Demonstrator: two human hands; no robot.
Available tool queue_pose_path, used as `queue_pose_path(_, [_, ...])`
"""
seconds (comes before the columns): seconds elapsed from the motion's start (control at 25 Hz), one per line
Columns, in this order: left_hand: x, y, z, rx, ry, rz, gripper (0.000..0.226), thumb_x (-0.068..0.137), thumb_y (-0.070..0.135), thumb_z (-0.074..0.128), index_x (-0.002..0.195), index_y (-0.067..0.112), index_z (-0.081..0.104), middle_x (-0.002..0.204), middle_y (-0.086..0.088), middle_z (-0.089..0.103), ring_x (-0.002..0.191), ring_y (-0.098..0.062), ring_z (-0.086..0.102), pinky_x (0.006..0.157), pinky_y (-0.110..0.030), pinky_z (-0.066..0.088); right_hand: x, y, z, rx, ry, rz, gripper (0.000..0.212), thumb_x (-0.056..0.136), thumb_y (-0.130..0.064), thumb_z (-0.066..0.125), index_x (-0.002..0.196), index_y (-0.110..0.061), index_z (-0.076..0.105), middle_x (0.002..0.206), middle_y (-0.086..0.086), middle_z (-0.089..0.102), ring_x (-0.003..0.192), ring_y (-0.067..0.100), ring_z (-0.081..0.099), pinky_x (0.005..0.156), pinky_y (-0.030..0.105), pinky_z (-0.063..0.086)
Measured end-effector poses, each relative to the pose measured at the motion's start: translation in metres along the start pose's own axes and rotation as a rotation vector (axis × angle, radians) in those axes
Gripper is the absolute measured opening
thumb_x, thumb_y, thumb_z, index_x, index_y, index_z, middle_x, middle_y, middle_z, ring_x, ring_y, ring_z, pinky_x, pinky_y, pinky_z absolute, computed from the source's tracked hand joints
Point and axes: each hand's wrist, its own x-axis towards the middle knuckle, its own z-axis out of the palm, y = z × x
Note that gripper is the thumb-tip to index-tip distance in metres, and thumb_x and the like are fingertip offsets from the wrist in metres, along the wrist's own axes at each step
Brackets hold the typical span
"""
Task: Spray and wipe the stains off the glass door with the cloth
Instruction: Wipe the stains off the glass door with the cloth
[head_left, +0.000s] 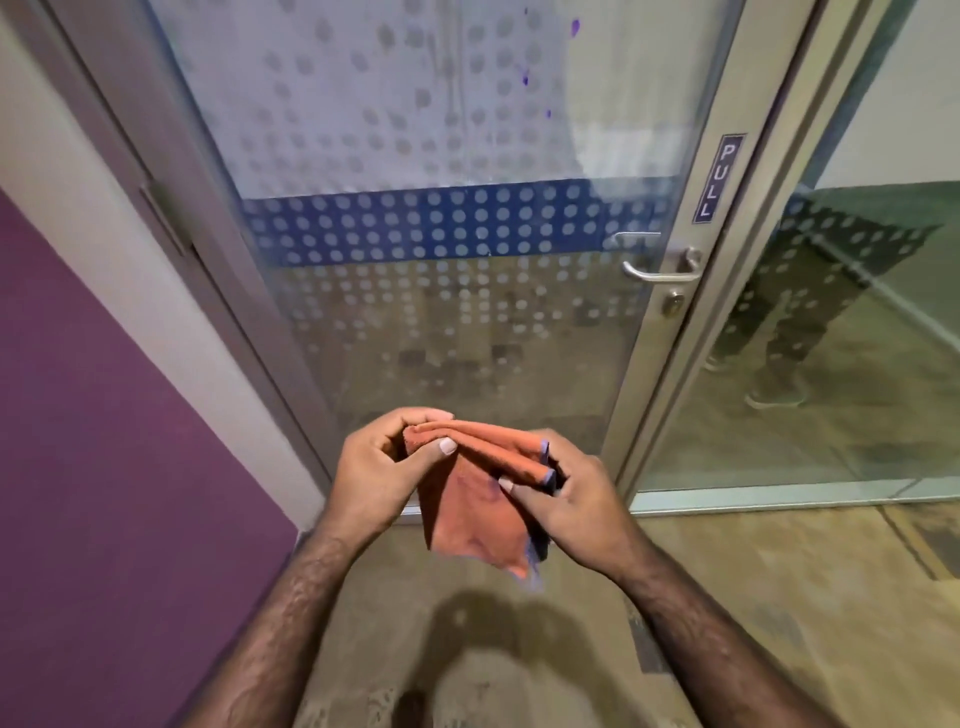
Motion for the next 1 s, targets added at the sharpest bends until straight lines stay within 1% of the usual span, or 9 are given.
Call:
queue_pose_path(0.16, [0.056, -0.005, -0.021, 0.056, 0.042, 0.063, 0.028, 0.085, 0.0, 0.085, 0.096, 0.025, 0.081, 0.096, 0.012, 0.082, 0.086, 0.002, 0.073, 0.083, -0.014, 0.057, 0.053, 0.0, 0.034, -0.127, 0.297, -0.091, 0.049, 0.089, -0.014, 0.089, 0.131, -0.03, 0.069, 0.124, -0.019, 0.075, 0.117, 0.004, 0.072, 0.104, 0.032, 0.057])
queue_pose_path(0.24, [0.083, -0.003, -0.028, 0.113, 0.08, 0.099, 0.025, 0.085, 0.005, 0.086, 0.098, 0.026, 0.081, 0.091, 0.014, 0.082, 0.083, 0.006, 0.073, 0.08, -0.012, 0.056, 0.074, -0.001, 0.052, -0.335, 0.537, -0.24, 0.059, 0.087, -0.021, 0.092, 0.14, -0.019, 0.066, 0.143, -0.004, 0.067, 0.136, 0.019, 0.064, 0.117, 0.044, 0.051])
queue_pose_path(0.32, [0.109, 0.002, -0.035, 0.133, 0.095, 0.101, 0.02, 0.087, 0.011, 0.085, 0.101, 0.025, 0.081, 0.086, 0.015, 0.081, 0.075, 0.009, 0.072, 0.069, -0.007, 0.054, 0.094, -0.007, 0.071, -0.499, 0.656, -0.399, 0.065, 0.088, -0.027, 0.092, 0.142, -0.005, 0.063, 0.152, 0.013, 0.059, 0.145, 0.032, 0.056, 0.121, 0.053, 0.046])
queue_pose_path(0.44, [0.139, 0.01, -0.045, 0.181, 0.094, 0.107, 0.014, 0.089, 0.023, 0.083, 0.102, 0.03, 0.081, 0.083, 0.017, 0.08, 0.074, 0.009, 0.072, 0.063, -0.007, 0.053, 0.12, -0.023, 0.101, -0.604, 0.569, -0.436, 0.084, 0.089, -0.042, 0.088, 0.153, -0.001, 0.054, 0.167, 0.016, 0.045, 0.159, 0.035, 0.041, 0.128, 0.055, 0.039])
queue_pose_path(0.56, [0.169, 0.011, -0.05, 0.153, 0.069, 0.093, 0.01, 0.088, 0.031, 0.082, 0.096, 0.035, 0.078, 0.083, 0.021, 0.079, 0.078, 0.006, 0.074, 0.073, -0.021, 0.06, 0.147, -0.031, 0.129, -0.633, 0.425, -0.269, 0.109, 0.079, -0.048, 0.084, 0.167, -0.006, 0.035, 0.181, 0.009, 0.024, 0.17, 0.027, 0.02, 0.133, 0.058, 0.029])
queue_pose_path(0.68, [0.186, 0.022, -0.049, 0.082, 0.014, 0.066, 0.011, 0.09, 0.029, 0.081, 0.088, 0.038, 0.074, 0.085, 0.025, 0.078, 0.081, 0.008, 0.074, 0.074, -0.019, 0.059, 0.169, -0.036, 0.145, -0.577, 0.336, -0.119, 0.12, 0.079, -0.055, 0.072, 0.174, -0.015, 0.011, 0.185, 0.0, 0.003, 0.172, 0.017, 0.0, 0.138, 0.057, 0.015])
queue_pose_path(0.76, [0.195, 0.028, -0.045, 0.056, -0.015, 0.083, 0.013, 0.093, 0.025, 0.079, 0.091, 0.037, 0.074, 0.094, 0.023, 0.08, 0.089, 0.011, 0.074, 0.08, -0.018, 0.061, 0.18, -0.035, 0.147, -0.537, 0.327, -0.083, 0.119, 0.083, -0.043, 0.073, 0.175, -0.02, 0.001, 0.185, -0.004, -0.007, 0.171, 0.015, -0.007, 0.138, 0.057, 0.012])
queue_pose_path(0.88, [0.213, 0.035, -0.037, 0.012, -0.08, 0.094, 0.011, 0.095, 0.026, 0.075, 0.105, 0.029, 0.077, 0.112, 0.016, 0.081, 0.102, 0.005, 0.075, 0.095, -0.029, 0.063, 0.197, -0.029, 0.144, -0.381, 0.362, -0.111, 0.111, 0.09, -0.005, 0.069, 0.175, -0.019, -0.001, 0.185, -0.002, -0.001, 0.172, 0.017, 0.0, 0.137, 0.058, 0.018])
queue_pose_path(1.0, [0.228, 0.057, -0.029, 0.168, -0.222, 0.119, 0.023, 0.099, 0.042, 0.069, 0.11, 0.024, 0.078, 0.104, 0.013, 0.081, 0.098, 0.001, 0.074, 0.094, -0.027, 0.06, 0.216, -0.034, 0.134, 0.046, 0.396, -0.136, 0.086, 0.097, 0.006, 0.048, 0.174, -0.014, 0.014, 0.176, -0.007, 0.037, 0.162, 0.011, 0.036, 0.132, 0.041, 0.036])
